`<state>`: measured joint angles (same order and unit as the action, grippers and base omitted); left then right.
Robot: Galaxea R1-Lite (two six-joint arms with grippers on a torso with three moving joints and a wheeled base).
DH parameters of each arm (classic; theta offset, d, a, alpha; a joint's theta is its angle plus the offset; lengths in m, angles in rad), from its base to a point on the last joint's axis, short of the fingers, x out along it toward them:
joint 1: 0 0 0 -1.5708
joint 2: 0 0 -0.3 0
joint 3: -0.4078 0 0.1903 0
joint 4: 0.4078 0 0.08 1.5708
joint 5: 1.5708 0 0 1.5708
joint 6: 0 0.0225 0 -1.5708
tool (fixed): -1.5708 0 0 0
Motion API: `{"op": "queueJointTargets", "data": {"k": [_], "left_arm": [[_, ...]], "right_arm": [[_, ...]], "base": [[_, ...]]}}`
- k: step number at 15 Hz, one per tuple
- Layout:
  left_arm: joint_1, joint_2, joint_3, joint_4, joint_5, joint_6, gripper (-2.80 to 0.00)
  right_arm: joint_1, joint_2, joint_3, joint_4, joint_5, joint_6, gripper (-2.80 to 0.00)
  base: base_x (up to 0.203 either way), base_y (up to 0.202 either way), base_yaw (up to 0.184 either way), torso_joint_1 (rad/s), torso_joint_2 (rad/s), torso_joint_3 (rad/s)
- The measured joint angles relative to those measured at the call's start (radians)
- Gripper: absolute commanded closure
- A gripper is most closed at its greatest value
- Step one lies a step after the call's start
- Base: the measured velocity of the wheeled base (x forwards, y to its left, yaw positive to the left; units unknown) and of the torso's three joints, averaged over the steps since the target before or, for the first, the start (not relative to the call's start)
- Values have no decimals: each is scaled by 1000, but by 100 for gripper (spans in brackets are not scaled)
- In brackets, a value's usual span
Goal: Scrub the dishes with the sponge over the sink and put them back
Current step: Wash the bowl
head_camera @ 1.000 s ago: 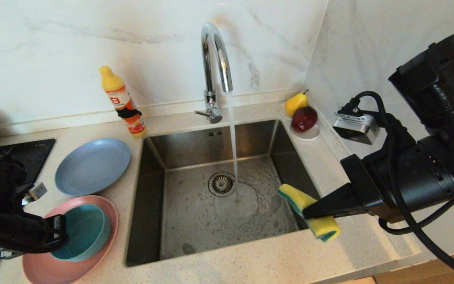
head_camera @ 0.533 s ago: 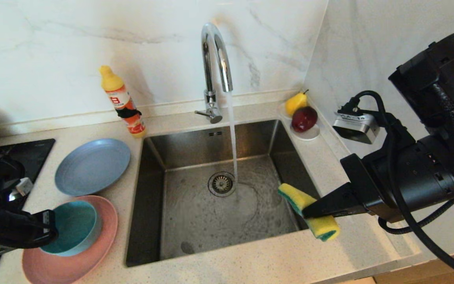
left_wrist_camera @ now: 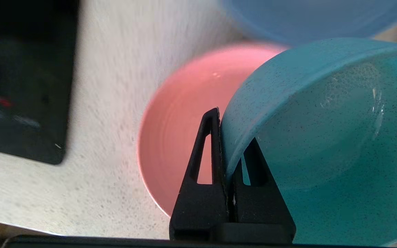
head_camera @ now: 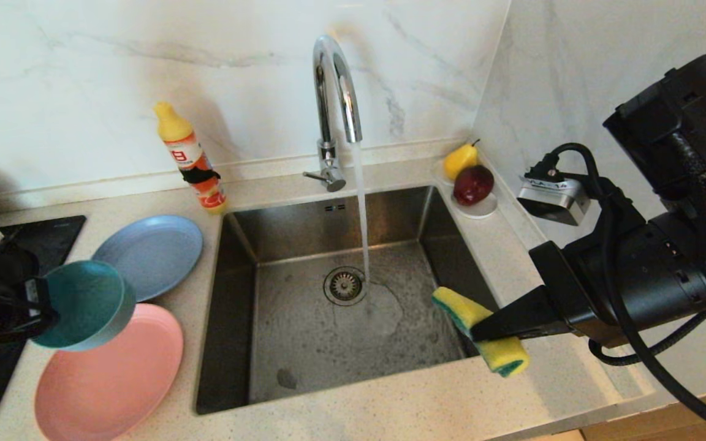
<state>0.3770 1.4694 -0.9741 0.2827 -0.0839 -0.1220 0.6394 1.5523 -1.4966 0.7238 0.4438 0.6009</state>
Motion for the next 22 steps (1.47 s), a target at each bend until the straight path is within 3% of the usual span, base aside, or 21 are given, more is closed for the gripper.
{"op": "queueJointTargets", "data": {"k": [4,8,11,16,22], "left_arm": [[-14,-81,-156,130,-48,-65,0],[-160,-73,-260,184,-52,-102,0],[-321,-20,-307,185,28,-119,0],[-633,133,-394,179,207,-229,0],[-798,372,-501,166,242,-402,0]], "right_arm": [[0,-1,0,0,0,0,0],[2,-9,0,-1,0,-1,0],[2,-12,0,-2,0,-3,0],[2,-22,3,-1,0,-18,0],[2,-47,13,-2,0,-33,0]], "base": [[0,0,0,0,0,0],[0,0,0,0,0,0],[0,0,0,0,0,0],[0,0,0,0,0,0],[0,0,0,0,0,0]]}}
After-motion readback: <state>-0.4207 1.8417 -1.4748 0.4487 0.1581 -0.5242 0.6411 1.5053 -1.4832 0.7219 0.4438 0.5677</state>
